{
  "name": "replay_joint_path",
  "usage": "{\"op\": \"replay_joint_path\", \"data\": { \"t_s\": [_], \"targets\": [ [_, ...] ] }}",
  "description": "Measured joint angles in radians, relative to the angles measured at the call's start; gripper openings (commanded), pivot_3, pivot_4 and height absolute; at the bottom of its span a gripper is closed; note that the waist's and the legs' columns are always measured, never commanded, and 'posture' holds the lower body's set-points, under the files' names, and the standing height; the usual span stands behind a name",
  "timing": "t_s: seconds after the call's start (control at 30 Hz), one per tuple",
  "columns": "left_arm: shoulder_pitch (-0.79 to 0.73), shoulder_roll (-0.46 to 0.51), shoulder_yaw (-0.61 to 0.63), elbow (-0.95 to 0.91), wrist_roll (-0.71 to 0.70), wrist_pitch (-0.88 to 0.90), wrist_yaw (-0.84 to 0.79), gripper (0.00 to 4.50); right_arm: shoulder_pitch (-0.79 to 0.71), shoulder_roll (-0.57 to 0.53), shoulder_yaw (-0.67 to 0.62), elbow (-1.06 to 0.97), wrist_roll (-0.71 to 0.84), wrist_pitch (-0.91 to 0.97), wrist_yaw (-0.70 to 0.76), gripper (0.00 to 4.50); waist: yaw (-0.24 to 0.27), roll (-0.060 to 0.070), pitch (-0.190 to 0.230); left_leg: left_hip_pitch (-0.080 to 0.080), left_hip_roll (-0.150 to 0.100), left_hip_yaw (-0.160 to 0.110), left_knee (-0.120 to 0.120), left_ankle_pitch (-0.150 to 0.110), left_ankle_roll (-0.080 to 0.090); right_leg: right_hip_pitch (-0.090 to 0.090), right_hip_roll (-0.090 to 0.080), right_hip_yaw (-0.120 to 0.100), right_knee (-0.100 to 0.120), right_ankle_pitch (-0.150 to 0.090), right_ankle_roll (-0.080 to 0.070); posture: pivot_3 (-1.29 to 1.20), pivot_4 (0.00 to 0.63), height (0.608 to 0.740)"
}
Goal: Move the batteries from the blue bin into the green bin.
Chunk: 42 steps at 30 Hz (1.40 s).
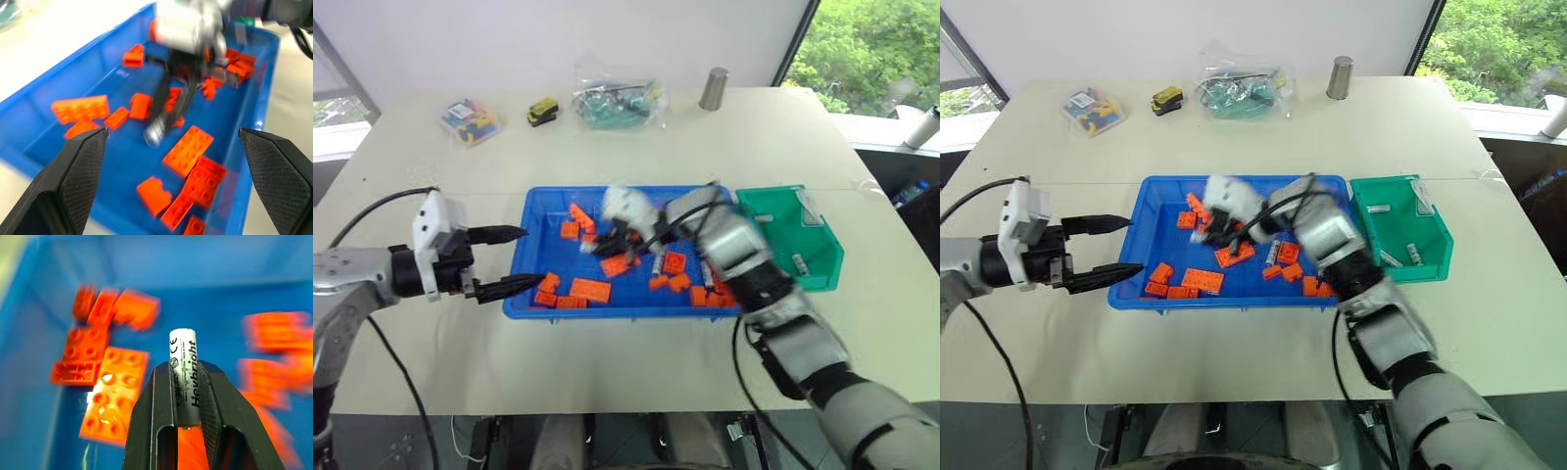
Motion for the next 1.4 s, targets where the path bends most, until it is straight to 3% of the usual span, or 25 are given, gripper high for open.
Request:
{"op": "replay_joint_path", "data": {
  "t_s": [0.23, 0.47, 0.53, 0.7, 0.73, 0.93, 1.1, 1.17, 1.4],
  "targets": [
    [-0.119, -0.066, -0.046, 0.037, -0.032, 0.010, 0.016, 4.50, 0.195, -0.327, -0.308, -0.168, 0.100, 0.273, -0.085, 0.09, 0.022, -0.002, -0.001, 0.000, 0.000, 0.001, 0.000, 0.000, 0.000, 0.001, 0.000, 0.001, -0.002, 0.000, 0.000, 0.00, 0.150, 0.739],
    [-0.195, -0.094, -0.071, 0.089, -0.032, 0.008, -0.001, 4.50, 0.353, -0.463, -0.455, -0.204, 0.141, 0.317, -0.184, 0.09, 0.013, -0.001, -0.001, 0.001, 0.001, 0.003, 0.002, 0.000, 0.001, 0.001, 0.006, 0.002, 0.000, 0.000, 0.000, 0.00, 0.150, 0.739],
    [-0.205, -0.096, -0.090, 0.099, -0.030, 0.008, -0.010, 4.50, 0.398, -0.477, -0.487, -0.209, 0.157, 0.325, -0.209, 1.12, 0.017, -0.002, -0.001, 0.001, 0.001, 0.003, 0.002, 0.000, 0.001, 0.001, 0.006, 0.002, -0.001, 0.000, 0.000, 0.00, 0.150, 0.739],
    [-0.227, -0.098, -0.096, 0.113, -0.017, 0.003, -0.025, 4.50, 0.445, -0.478, -0.485, -0.214, 0.178, 0.325, -0.251, 3.01, 0.019, -0.001, -0.001, 0.000, 0.001, 0.003, 0.003, 0.000, 0.001, 0.001, 0.007, 0.002, 0.000, 0.000, 0.000, 0.00, 0.150, 0.739],
    [-0.226, -0.099, -0.097, 0.113, -0.015, -0.001, -0.028, 4.50, 0.444, -0.482, -0.479, -0.213, 0.178, 0.311, -0.262, 3.57, 0.019, -0.001, -0.001, 0.000, 0.001, 0.003, 0.004, 0.000, 0.001, 0.001, 0.007, 0.002, 0.000, 0.000, 0.000, 0.00, 0.150, 0.739],
    [-0.217, -0.099, -0.099, 0.111, -0.009, -0.005, -0.030, 4.50, 0.298, -0.499, -0.412, -0.184, 0.202, 0.245, -0.260, 3.57, 0.019, -0.001, -0.001, 0.000, 0.002, 0.003, 0.004, 0.000, 0.002, 0.001, 0.007, 0.002, 0.000, 0.000, 0.000, 0.00, 0.150, 0.739],
    [-0.207, -0.098, -0.103, 0.104, -0.006, -0.005, -0.029, 4.50, 0.160, -0.441, -0.253, -0.188, 0.228, 0.225, -0.220, 3.57, 0.018, -0.001, -0.001, 0.000, 0.003, 0.003, 0.004, 0.000, 0.002, 0.001, 0.008, 0.002, 0.000, 0.000, 0.000, 0.00, 0.150, 0.739],
    [-0.206, -0.098, -0.105, 0.103, -0.002, -0.006, -0.028, 4.50, 0.147, -0.399, -0.151, -0.191, 0.224, 0.211, -0.210, 4.41, 0.020, -0.001, -0.001, 0.000, 0.003, 0.003, 0.005, 0.000, 0.002, 0.001, 0.008, 0.002, 0.000, 0.000, 0.000, 0.00, 0.150, 0.739],
    [-0.199, -0.098, -0.114, 0.079, 0.005, -0.009, -0.021, 4.50, 0.175, -0.359, 0.129, -0.207, 0.126, 0.097, -0.184, 4.47, 0.027, -0.002, -0.001, -0.004, 0.002, 0.003, 0.014, -0.004, 0.007, 0.002, 0.006, 0.001, 0.000, 0.000, 0.001, 0.00, 0.150, 0.739]
  ]
}}
